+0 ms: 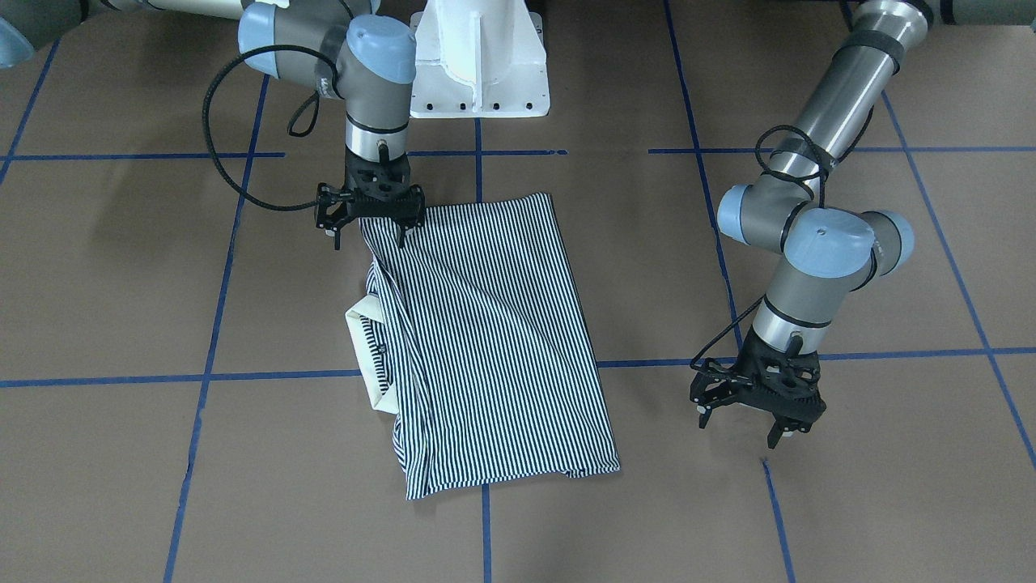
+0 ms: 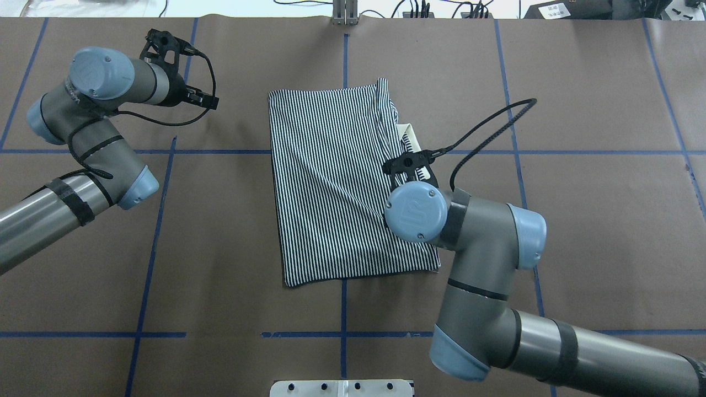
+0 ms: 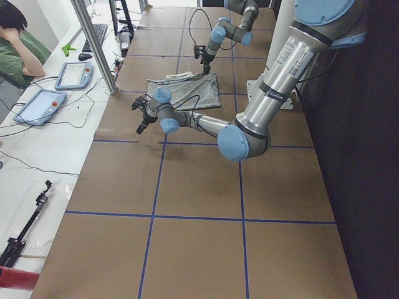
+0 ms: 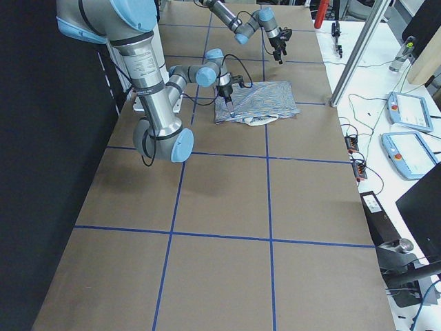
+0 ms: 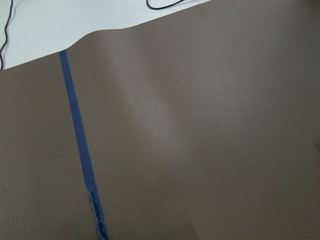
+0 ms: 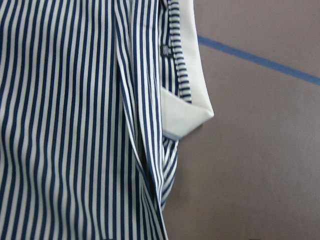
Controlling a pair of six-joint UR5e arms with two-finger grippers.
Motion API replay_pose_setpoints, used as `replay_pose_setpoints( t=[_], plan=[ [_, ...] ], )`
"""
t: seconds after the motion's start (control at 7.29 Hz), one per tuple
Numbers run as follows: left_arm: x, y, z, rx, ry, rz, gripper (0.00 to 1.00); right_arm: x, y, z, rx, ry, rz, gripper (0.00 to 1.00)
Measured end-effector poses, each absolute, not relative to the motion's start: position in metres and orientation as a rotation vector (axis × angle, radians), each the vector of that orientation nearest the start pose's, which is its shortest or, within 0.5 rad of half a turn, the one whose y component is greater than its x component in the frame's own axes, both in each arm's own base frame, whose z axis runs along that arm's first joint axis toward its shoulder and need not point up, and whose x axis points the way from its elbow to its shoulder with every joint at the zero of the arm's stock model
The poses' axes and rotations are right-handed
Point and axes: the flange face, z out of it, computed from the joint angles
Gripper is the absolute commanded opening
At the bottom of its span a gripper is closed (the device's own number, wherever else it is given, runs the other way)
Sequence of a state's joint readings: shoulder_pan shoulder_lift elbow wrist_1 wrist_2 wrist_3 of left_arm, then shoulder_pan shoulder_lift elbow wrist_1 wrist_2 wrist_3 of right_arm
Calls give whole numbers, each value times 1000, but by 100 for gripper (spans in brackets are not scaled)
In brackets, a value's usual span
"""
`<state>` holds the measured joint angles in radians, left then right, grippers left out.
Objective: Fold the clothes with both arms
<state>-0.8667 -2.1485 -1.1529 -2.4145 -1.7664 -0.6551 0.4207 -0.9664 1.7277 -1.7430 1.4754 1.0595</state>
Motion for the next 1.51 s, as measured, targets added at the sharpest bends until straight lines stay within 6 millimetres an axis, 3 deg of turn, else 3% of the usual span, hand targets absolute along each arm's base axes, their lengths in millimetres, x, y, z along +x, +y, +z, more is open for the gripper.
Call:
replay_pose_setpoints(
  t=[0.27, 0.82, 1.1, 1.51],
  plan=[
    [403, -648, 424, 659, 778, 150, 100, -565, -434, 265, 335, -449, -52, 100],
    [403, -648, 425, 653, 780, 152, 100, -575, -449, 286, 298, -399, -68, 100],
    [403, -648, 425, 653, 780, 153, 100, -563, -465, 299, 274, -377, -89, 100],
    [403, -648, 425, 654, 780, 154, 100, -517, -502, 337, 239, -338, -126, 100]
  ],
)
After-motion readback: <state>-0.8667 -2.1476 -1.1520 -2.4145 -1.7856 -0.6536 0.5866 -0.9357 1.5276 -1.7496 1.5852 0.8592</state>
